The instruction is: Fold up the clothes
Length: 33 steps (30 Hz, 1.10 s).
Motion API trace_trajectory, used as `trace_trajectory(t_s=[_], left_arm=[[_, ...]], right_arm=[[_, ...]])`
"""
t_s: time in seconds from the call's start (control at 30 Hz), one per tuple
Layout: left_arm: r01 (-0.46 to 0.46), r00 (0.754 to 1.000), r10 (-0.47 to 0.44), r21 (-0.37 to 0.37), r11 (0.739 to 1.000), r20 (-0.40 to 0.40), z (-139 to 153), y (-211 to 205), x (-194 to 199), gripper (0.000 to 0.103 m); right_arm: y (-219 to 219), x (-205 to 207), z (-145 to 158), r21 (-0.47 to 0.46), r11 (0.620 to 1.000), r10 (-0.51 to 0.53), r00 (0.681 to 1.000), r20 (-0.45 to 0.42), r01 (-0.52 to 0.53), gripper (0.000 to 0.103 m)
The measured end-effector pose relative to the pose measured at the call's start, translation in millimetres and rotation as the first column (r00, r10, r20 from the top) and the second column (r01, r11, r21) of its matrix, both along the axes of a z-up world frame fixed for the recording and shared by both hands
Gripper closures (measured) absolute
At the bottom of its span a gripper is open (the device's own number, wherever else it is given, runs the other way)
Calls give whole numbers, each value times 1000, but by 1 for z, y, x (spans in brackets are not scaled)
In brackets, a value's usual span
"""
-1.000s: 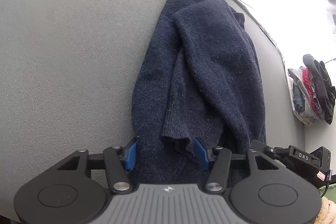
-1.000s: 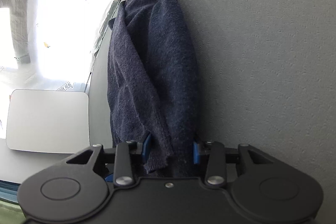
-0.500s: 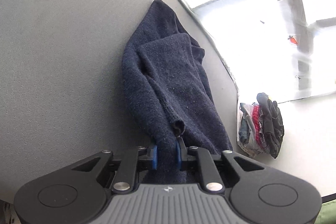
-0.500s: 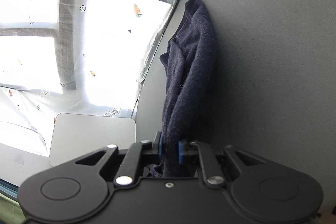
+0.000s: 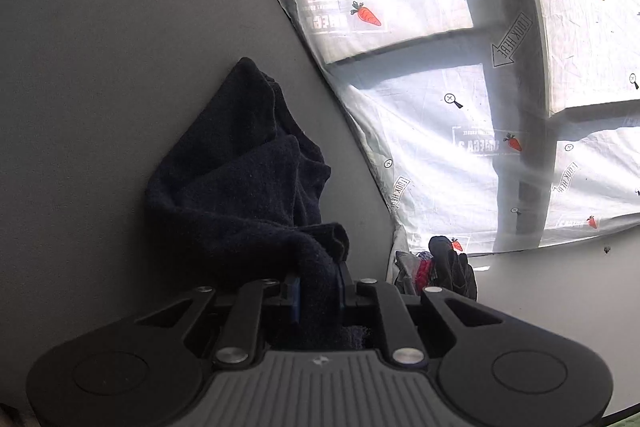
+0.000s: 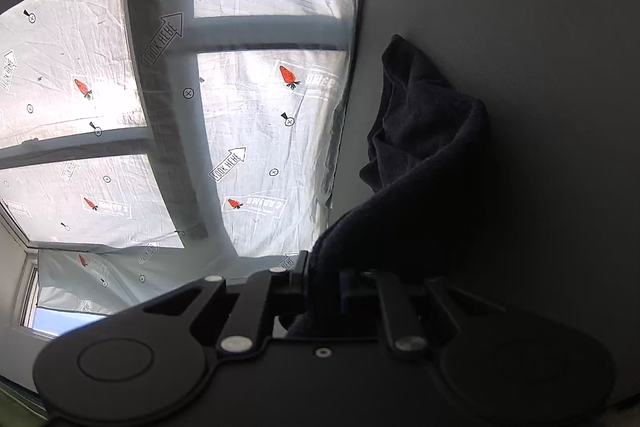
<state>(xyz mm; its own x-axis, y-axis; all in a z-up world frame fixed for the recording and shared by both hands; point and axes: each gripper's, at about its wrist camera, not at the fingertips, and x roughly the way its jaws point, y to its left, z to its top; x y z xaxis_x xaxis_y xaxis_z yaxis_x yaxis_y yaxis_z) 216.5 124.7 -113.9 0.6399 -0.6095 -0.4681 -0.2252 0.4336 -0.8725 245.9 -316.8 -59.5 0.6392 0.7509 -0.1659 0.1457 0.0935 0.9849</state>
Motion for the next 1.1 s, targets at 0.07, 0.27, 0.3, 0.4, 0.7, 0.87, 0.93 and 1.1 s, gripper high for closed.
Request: trace_trajectory(t_s=[0.07,0.27,0.3,0.4,0.7,0.87,0.93,1.1], left_arm=[[-20,1000,20,-17,1000,-5,-1,2,11,86],[-61,998,61,-29,998,-18,-6,8,48,86],[-70,997,69,-37,997,-28,-10,8,55,86],[-100,994,96,-62,993,-59,-20,11,74,86],[-147,977,127,-113,983,-172,-63,22,147,86],[-149,964,122,-101,984,-238,-85,22,188,85],[-153,958,122,-103,983,-259,-94,23,201,84],[-170,955,137,-105,980,-262,-99,28,217,75]], right_arm=[[-2,8,-1,13,1000,-13,1000,-4,13,89],[-5,46,-10,46,997,-57,998,-23,58,89],[-3,54,-13,55,996,-65,997,-30,67,89],[5,79,-22,76,994,-80,995,-59,85,89],[21,151,-57,98,992,-62,979,-195,83,88],[27,190,-74,75,994,-56,954,-294,82,82],[27,202,-82,92,991,-60,945,-320,94,74],[24,222,-84,80,993,-50,940,-336,82,60]])
